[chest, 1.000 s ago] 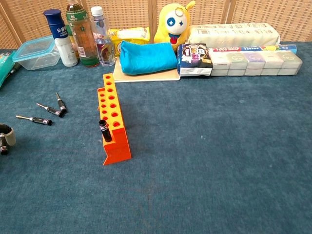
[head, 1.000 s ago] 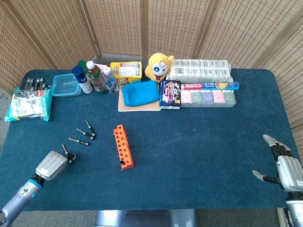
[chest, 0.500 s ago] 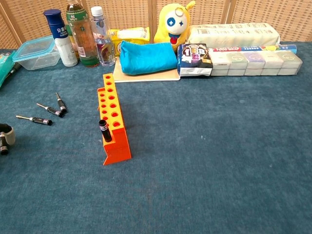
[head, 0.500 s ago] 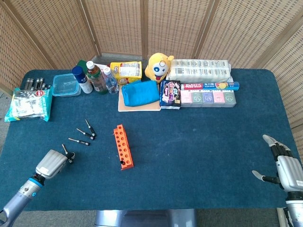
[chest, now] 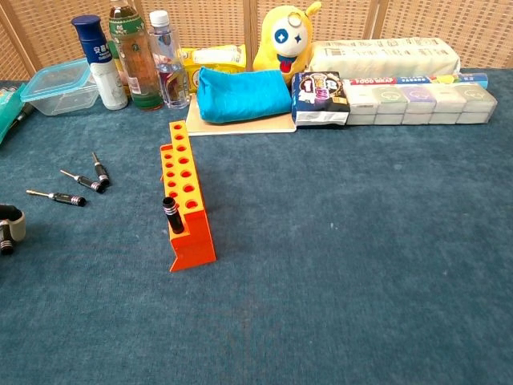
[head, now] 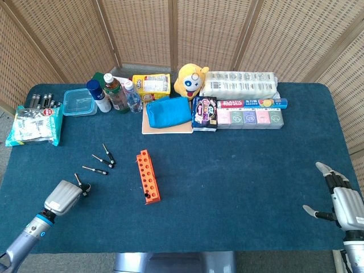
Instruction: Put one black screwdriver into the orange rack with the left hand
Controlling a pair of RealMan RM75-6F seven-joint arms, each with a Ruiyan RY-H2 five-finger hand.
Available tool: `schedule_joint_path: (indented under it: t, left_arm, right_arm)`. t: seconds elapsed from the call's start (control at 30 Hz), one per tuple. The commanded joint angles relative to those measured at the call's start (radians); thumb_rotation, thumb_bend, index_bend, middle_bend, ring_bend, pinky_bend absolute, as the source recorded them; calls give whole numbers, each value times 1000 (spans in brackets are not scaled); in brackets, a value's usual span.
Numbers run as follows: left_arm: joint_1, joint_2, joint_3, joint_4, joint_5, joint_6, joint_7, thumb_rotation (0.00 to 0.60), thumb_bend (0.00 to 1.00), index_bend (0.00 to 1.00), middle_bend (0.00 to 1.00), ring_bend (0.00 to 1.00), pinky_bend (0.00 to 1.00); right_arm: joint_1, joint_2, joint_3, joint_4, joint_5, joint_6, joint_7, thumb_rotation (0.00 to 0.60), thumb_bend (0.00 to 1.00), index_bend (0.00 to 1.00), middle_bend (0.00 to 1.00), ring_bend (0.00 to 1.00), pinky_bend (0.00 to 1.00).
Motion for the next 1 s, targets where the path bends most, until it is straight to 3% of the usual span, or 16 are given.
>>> schedule_joint_path:
  t: [0.03,1.0]
  left_arm:
    - [1,-6,-1,2,2,0,6,600,416,413,1000,1000,1000]
    - [2,-54,-17,42,10,7,71,600,423,431,1000,1000,1000]
  right_arm:
    - [0,1,0,0,0,0,1,600,0,38,98,156,105]
    - [0,6,0,-2,2,-4,7,600,0,38,98,157,106]
